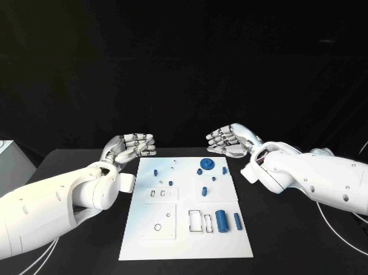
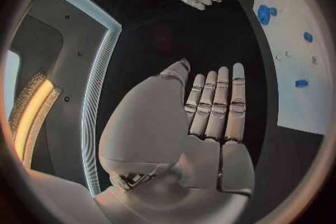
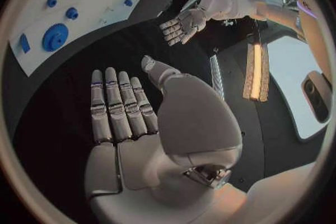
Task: Assemble the parts on the task board
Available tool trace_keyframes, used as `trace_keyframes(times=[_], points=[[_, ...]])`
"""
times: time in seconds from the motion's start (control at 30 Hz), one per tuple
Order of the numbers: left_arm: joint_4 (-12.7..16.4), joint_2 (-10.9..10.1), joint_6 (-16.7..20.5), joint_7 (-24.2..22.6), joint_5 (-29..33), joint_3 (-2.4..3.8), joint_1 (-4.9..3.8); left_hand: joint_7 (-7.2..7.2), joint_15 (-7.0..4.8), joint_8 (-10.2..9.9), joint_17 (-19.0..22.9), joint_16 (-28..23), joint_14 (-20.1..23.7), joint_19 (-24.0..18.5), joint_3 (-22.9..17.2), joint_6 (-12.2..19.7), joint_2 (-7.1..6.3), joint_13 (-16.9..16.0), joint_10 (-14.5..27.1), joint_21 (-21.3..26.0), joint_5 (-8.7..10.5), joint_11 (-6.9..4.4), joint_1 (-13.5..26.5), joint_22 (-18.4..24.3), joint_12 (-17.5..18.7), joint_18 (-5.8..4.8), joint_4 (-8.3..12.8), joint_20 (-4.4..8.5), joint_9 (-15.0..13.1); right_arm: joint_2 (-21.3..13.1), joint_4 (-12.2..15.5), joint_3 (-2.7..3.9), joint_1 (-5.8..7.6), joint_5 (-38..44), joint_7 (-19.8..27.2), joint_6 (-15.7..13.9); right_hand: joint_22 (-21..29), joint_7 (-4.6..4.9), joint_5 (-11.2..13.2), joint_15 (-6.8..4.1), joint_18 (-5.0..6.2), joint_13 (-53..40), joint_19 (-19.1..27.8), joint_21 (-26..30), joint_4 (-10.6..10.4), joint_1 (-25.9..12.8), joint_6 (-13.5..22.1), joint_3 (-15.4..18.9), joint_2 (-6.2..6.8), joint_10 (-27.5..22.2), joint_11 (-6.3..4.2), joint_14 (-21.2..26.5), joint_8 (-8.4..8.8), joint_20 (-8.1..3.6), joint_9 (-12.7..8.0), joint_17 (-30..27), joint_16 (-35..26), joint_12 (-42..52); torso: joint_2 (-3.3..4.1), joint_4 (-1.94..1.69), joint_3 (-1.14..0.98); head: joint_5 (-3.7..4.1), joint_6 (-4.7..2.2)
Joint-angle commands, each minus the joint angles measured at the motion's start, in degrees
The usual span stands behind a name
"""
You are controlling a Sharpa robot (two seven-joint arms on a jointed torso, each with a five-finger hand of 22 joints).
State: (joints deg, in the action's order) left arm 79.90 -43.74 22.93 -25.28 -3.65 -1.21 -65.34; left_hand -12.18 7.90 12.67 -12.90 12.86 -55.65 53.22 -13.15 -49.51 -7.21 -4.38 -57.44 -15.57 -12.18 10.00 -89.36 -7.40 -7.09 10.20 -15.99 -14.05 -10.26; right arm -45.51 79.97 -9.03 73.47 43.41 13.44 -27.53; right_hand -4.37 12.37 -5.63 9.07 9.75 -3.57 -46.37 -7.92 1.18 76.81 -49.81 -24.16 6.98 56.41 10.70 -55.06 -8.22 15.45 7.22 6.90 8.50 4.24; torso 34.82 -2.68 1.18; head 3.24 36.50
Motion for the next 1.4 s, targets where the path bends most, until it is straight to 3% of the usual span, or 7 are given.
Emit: trace_keyframes(times=[0.03,0.3,0.5,0.57,0.67,0.77,1.4], points=[[1.98,-0.93,-2.24,0.55,-1.44,0.25,-0.27,0.25,-1.10,0.57,-2.64,1.76,-2.89,2.71,-1.98,-1.31,-1.31,-0.01,-2.57,-2.74,0.38,-0.79,-0.51,-1.30,0.28,0.28,0.10,1.46,-0.48,0.06,0.32,0.06,0.56,13.79,-5.01,2.35,-0.56,-1.15,0.67,-3.05,0.90,-0.22,-8.54,-2.87,0.39,0.60,-7.58,-6.15,2.42,9.83,-2.62,-9.20,-1.84,-2.58,0.84,3.19,3.38,0.47,1.37,-0.59,0.19,0.57,-0.32],[6.51,-3.85,-3.51,1.57,-1.68,0.61,-0.74,1.13,-3.73,0.82,-12.79,11.34,-8.09,5.65,-5.72,-2.79,-3.30,0.16,-6.81,-14.37,0.36,-2.13,0.16,-8.49,1.94,-0.19,0.50,4.65,-1.37,0.46,1.01,0.15,1.89,29.17,-14.36,7.79,-3.48,-2.61,0.41,-6.72,0.72,-1.51,-17.22,-8.96,0.76,0.83,-9.24,-5.16,3.85,16.50,-5.04,-18.27,-2.35,-6.65,1.91,10.69,10.43,0.65,2.91,-1.52,0.41,1.66,-0.67],[9.98,-5.54,-4.54,2.06,-1.95,0.70,-0.86,1.95,-5.09,2.95,-28.52,32.24,-5.05,0.45,-10.51,-3.95,-4.90,-0.68,-10.29,-33.10,0.47,-3.56,2.12,-21.72,1.43,0.08,1.21,5.76,-4.35,1.33,0.68,0.19,2.19,36.04,-18.67,9.34,-9.19,-3.74,0.34,-9.85,0.56,-2.61,-28.01,-19.19,0.35,0.55,-9.63,-3.69,4.44,17.90,-6.58,-28.02,-1.79,-10.69,2.26,20.57,21.17,-0.09,3.93,-2.46,0.58,2.20,-0.61],[11.12,-6.01,-4.98,2.09,-2.15,0.72,-0.87,2.13,-5.45,3.09,-30.06,35.36,-6.17,0.54,-10.89,-3.63,-5.01,-1.22,-11.36,-35.75,0.54,-3.81,2.52,-23.42,0.58,0.25,1.44,5.94,-4.78,1.73,0.41,0.20,2.19,37.80,-19.47,9.41,-11.90,-3.99,-0.28,-10.33,0.57,-3.56,-31.13,-23.45,-0.11,0.16,-9.80,-4.54,4.87,18.27,-7.08,-31.68,-1.57,-11.42,2.56,33.29,35.14,-0.31,4.29,-2.79,0.61,2.44,-0.37],[12.90,-6.81,-5.56,2.03,-2.65,0.77,-0.88,2.17,-5.55,3.14,-30.86,36.90,-6.03,0.22,-11.19,-3.32,-5.16,-1.58,-11.40,-37.39,0.54,-3.87,2.95,-24.50,0.21,0.25,1.49,6.05,-5.08,2.18,0.23,0.20,2.16,40.52,-20.58,9.51,-35.86,-4.13,-1.36,-10.44,-2.54,-4.80,-36.79,-44.47,-0.77,-0.39,-9.75,-6.39,5.74,17.95,-7.14,-32.63,-1.34,-11.78,3.14,54.01,57.38,-0.48,4.63,-3.08,0.71,2.64,-0.23],[14.48,-7.60,-5.94,2.06,-2.97,0.83,-0.88,2.16,-5.55,3.13,-30.93,37.04,-5.99,0.15,-11.25,-3.25,-5.17,-1.62,-11.33,-37.56,0.54,-3.87,2.98,-24.62,0.19,0.25,1.52,6.06,-5.12,2.57,0.04,0.20,2.13,43.23,-21.59,9.55,-42.88,-3.89,-1.40,-10.26,-3.38,-5.24,-37.07,-50.47,-1.27,-0.87,-9.78,-7.45,6.41,17.10,-6.84,-31.91,-1.36,-11.69,3.71,57.39,61.60,-0.57,5.10,-3.35,0.85,3.00,-0.25],[16.99,-9.73,-6.66,2.63,-3.23,1.25,-0.98,2.07,-5.46,3.06,-31.20,37.73,-5.77,-0.32,-11.44,-2.82,-5.27,-1.81,-10.87,-38.51,0.59,-3.75,3.57,-25.27,0.14,0.22,1.36,5.99,-5.33,3.66,-0.51,0.19,1.60,50.35,-27.32,11.86,-51.64,-3.86,-1.08,-9.35,-4.14,-4.16,-36.73,-57.95,-2.33,-2.31,-9.07,-7.77,8.43,10.11,-5.78,-31.23,-1.41,-10.68,5.15,60.00,66.24,-0.74,6.38,-4.06,0.87,3.52,-0.42]])
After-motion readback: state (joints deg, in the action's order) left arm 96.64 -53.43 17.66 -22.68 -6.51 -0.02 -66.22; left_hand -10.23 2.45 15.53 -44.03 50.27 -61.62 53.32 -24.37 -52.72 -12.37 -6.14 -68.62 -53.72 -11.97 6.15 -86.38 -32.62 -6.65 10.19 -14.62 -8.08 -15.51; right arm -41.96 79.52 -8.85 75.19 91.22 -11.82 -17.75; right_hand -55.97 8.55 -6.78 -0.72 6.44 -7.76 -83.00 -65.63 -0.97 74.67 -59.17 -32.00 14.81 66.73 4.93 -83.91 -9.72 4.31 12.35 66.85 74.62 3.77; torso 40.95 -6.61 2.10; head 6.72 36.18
